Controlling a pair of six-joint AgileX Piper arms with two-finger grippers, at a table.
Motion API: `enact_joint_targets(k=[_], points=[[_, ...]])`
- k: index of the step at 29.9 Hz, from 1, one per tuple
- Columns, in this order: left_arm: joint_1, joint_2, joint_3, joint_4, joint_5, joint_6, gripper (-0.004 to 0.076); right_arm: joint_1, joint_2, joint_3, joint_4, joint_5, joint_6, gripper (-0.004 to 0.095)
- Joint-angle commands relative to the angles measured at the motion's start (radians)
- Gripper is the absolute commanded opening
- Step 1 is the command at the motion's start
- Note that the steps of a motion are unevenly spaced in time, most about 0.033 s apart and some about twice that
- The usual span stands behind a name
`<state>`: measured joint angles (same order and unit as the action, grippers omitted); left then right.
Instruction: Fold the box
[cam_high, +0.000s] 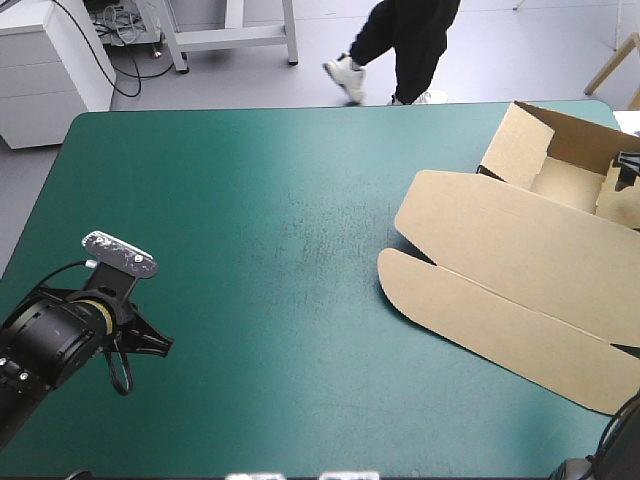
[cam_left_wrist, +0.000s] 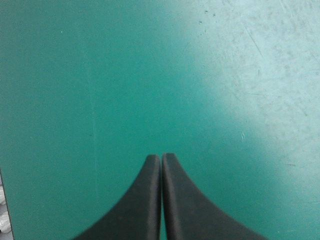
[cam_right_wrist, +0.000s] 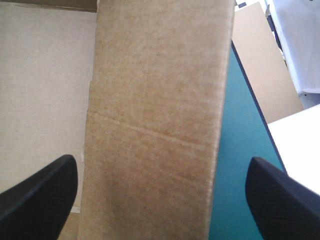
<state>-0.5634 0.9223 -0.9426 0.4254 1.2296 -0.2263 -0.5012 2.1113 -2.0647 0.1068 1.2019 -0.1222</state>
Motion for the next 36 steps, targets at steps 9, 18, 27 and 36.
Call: enact_joint_targets(k=[9,18,27,36], points=[[-0.003,-0.011,-0.026,0.027,-0.025,-0.012,-0.0010,-0.010,-0.154,-0.044,0.062,0.002,-0.019,0.0822],[-0.003,-0.011,0.018,0.009,-0.026,-0.012,-0.0010,-0.008,-0.314,-0.044,0.197,0.002,-0.031,0.0409],[-0.003,-0.011,0.044,-0.025,-0.077,-0.013,-0.0010,0.078,-0.517,0.068,0.280,0.002,-0.122,-0.0014],[-0.003,-0.011,0.044,-0.055,-0.130,-0.013,-0.0010,0.292,-0.765,0.376,0.280,0.002,-0.196,-0.0014]])
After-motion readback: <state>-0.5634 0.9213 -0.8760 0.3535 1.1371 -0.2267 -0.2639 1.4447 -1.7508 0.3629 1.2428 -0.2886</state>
